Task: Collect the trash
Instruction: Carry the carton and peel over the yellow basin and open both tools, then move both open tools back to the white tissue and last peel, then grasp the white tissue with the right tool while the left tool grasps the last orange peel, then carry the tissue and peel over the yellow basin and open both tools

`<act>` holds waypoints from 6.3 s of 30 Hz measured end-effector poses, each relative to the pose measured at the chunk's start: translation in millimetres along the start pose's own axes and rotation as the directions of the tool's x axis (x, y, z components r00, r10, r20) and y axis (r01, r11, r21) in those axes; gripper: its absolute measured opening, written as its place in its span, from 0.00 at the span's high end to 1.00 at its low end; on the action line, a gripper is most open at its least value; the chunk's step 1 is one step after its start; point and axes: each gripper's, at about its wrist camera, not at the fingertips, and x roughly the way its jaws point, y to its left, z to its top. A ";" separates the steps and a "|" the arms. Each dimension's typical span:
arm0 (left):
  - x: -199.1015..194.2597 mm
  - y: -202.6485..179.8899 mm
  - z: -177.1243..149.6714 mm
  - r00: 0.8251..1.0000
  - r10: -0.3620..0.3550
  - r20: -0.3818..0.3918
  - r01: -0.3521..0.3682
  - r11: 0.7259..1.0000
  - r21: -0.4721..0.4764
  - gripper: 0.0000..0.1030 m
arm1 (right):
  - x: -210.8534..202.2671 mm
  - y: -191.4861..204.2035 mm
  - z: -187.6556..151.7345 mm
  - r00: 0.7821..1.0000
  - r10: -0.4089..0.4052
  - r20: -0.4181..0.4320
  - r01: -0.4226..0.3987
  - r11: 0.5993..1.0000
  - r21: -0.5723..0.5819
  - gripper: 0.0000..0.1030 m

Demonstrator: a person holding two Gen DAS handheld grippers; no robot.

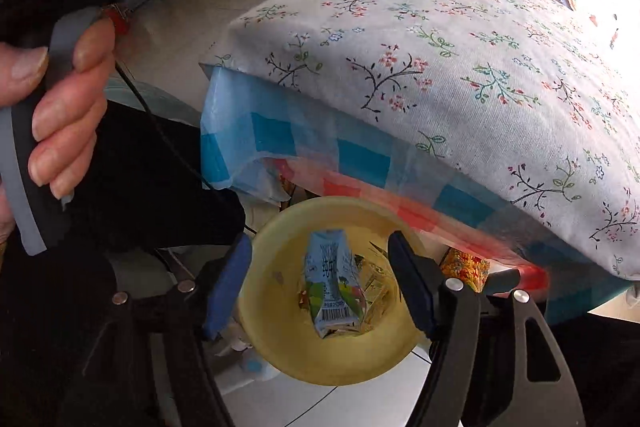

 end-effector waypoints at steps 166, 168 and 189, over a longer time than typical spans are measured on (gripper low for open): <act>-38.6 -33.6 -45.3 1.000 -0.029 -0.002 0.029 0.997 0.065 0.86 | -2.1 -33.6 -12.5 0.999 -0.008 -0.039 0.016 0.976 0.219 0.39; -38.2 -41.0 -53.4 0.999 -0.032 -0.023 0.034 0.995 0.093 0.86 | -16.2 -45.9 -13.1 0.999 -0.042 0.024 0.034 0.960 0.279 0.34; -29.4 -82.2 -116.5 0.981 0.056 -0.188 0.004 0.952 0.305 0.40 | -107.1 -60.3 -25.4 0.869 -0.271 0.414 0.071 0.896 0.438 0.18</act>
